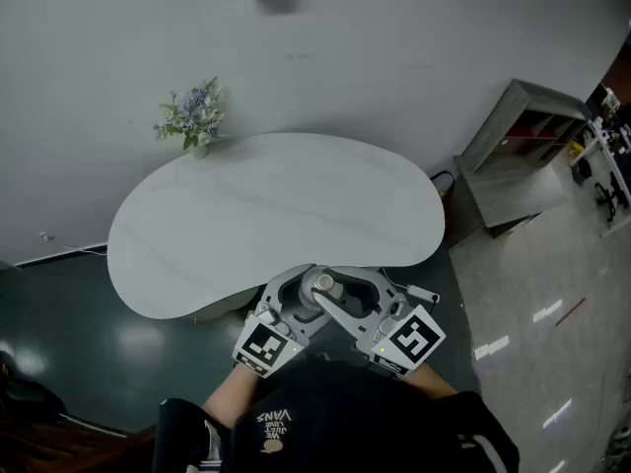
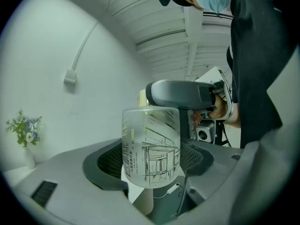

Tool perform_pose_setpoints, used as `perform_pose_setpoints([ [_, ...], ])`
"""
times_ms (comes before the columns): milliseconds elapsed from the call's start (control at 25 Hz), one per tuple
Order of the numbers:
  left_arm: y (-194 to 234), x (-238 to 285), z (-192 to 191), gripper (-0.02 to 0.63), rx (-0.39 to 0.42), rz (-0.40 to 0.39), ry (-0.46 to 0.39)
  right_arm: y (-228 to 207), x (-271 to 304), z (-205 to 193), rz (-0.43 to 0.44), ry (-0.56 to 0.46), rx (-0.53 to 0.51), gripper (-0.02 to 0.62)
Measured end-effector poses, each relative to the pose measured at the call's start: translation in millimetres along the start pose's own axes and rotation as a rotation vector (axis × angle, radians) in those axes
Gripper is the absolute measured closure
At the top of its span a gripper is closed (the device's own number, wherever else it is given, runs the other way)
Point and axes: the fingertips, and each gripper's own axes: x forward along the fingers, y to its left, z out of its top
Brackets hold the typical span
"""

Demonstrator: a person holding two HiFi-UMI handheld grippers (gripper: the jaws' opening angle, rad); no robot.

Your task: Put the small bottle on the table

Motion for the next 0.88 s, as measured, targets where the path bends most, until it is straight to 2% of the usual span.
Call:
perform_pose_setpoints([
  [200, -1, 0, -2, 0.255, 0.011, 0.013, -0.007, 1, -1, -2, 0.008, -0.019, 0.006, 0.448],
  [440, 11, -3, -6, 0.255, 0.015, -0.003, -0.022, -2, 12, -4, -0.024, -0.015, -0.001, 0.448],
  [880, 87, -24, -8, 0.255, 0.026, -0.103, -0.033, -19, 92, 3, -0.14, -0.012, -0.007, 0.448],
])
